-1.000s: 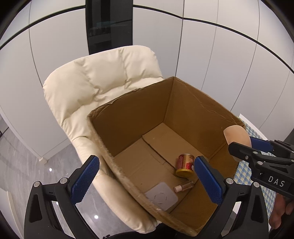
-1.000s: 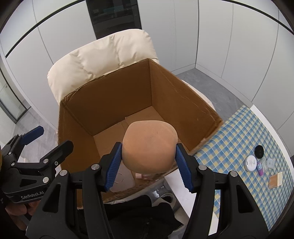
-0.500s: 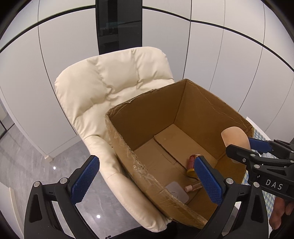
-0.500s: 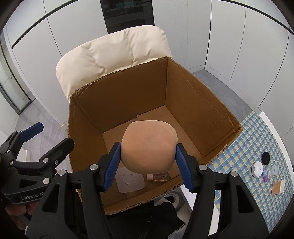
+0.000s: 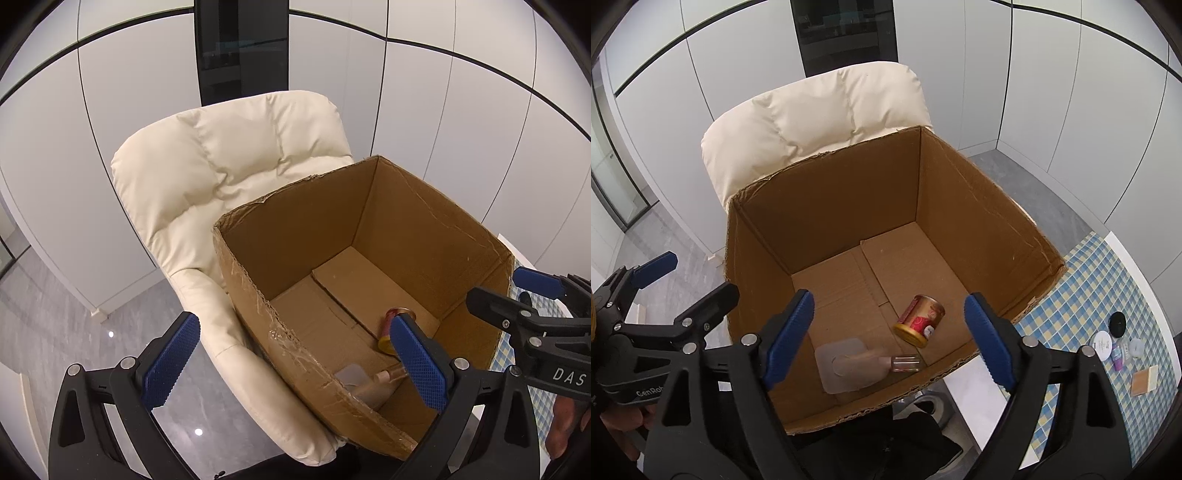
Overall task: Organize objects
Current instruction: 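Lower the tan sponge into the box and open the right tool, then withdraw both open tools up and away from the cardboard box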
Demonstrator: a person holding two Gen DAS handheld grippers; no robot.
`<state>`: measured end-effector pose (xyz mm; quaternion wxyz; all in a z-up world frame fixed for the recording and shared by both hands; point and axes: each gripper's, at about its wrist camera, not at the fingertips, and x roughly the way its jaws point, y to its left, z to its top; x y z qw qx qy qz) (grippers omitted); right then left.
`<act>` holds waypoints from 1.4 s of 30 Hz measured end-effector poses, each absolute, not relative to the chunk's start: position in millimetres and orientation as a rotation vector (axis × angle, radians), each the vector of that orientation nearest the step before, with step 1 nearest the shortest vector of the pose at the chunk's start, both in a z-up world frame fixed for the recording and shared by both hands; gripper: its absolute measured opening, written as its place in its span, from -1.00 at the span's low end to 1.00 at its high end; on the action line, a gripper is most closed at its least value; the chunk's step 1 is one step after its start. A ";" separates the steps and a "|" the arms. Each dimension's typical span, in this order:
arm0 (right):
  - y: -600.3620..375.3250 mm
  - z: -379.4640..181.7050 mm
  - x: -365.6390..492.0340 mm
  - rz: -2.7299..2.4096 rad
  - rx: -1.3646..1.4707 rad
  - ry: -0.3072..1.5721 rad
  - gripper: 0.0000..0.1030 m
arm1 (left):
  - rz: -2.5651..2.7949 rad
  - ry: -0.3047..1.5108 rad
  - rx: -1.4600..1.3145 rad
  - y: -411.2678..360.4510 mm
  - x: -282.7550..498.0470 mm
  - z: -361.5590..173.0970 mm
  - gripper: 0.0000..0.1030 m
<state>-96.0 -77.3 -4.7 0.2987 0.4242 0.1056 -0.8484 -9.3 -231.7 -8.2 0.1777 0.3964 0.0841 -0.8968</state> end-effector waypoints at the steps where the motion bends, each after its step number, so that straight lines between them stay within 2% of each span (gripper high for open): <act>1: -75.9 -4.7 -96.3 -2.262 1.126 0.282 0.79 | -2.535 0.238 1.122 -231.7 -9.7 -8.1 0.99; 2: -74.3 -4.5 -96.8 -2.271 1.124 0.279 0.87 | -2.535 0.239 1.122 -231.7 -10.4 -7.9 0.99; 7: -63.3 -3.1 -100.7 -2.298 1.130 0.259 0.88 | -2.543 0.242 1.119 -228.3 -14.9 -6.6 0.99; 10: -53.4 -2.4 -103.1 -2.326 1.125 0.252 1.00 | -2.556 0.238 1.121 -222.6 -19.0 -5.7 0.99; 42: 25.9 -0.4 -116.6 -2.458 1.180 0.166 1.00 | -2.669 0.165 1.164 -158.1 -51.2 -6.9 0.99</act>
